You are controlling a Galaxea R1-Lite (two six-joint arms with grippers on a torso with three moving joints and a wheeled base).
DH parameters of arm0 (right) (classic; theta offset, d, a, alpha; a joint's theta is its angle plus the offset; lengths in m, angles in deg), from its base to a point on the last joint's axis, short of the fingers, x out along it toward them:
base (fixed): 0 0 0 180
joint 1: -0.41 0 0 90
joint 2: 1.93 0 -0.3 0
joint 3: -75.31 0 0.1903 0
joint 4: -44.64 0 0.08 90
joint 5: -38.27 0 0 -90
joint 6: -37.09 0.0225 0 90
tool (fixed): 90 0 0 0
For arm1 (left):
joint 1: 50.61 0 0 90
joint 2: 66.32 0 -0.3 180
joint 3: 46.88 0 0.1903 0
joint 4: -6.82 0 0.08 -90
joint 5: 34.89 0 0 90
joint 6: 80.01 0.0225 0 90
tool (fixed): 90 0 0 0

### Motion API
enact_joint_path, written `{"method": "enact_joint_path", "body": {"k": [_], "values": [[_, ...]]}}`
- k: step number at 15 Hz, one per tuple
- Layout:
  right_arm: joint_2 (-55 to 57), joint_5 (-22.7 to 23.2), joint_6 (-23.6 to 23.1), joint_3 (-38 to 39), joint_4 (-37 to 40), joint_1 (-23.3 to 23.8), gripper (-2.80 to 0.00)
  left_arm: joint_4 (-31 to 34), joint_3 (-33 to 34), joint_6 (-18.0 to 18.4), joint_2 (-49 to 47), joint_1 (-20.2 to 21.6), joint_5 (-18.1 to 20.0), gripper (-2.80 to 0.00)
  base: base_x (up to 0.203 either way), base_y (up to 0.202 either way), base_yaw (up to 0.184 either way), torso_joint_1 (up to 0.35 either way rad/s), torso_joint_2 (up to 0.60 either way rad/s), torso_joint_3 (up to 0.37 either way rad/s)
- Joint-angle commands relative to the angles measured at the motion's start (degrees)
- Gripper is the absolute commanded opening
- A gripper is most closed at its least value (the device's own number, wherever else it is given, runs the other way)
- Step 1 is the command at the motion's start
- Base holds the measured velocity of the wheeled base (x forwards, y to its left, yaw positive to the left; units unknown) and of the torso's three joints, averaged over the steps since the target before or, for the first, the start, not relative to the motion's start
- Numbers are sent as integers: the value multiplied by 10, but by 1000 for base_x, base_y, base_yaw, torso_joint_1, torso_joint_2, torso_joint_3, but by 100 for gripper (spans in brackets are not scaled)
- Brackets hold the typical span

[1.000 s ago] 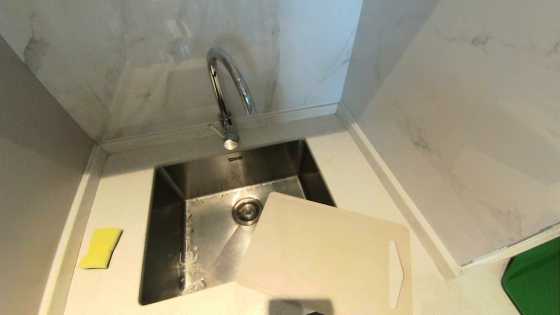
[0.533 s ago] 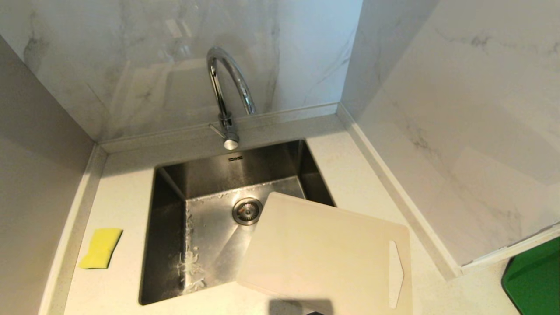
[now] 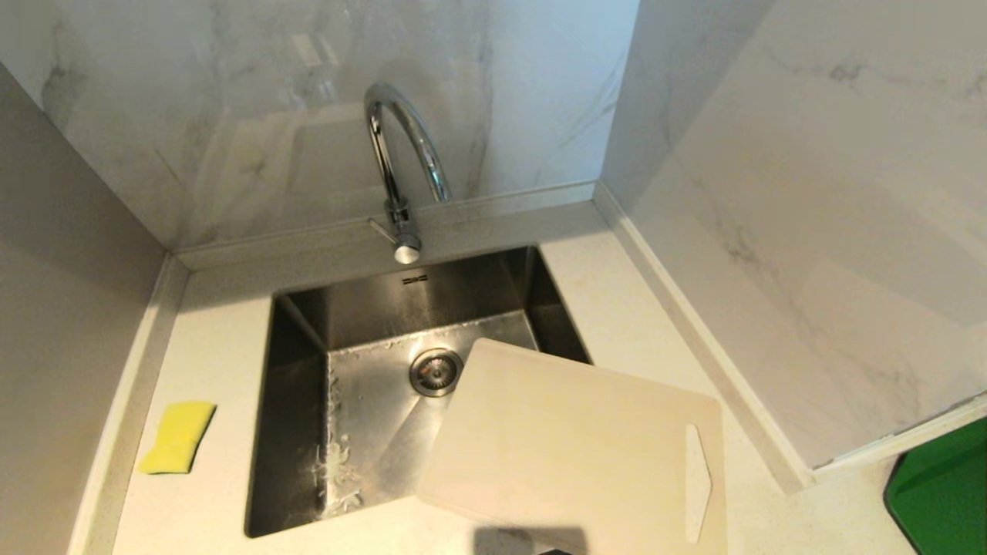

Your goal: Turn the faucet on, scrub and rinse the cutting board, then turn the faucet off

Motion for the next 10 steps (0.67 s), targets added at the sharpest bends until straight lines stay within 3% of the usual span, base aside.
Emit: {"method": "enact_joint_path", "body": {"k": [1, 10], "values": [[-1, 0, 0, 0, 0, 0, -280, 0, 0, 0, -1, 0, 0, -280, 0, 0, 0, 0, 0, 0], [-1, 0, -2, 0, -1, 0, -280, 1, 0, 0, -1, 0, 0, -280, 0, 0, 0, 0, 0, 0]]}}
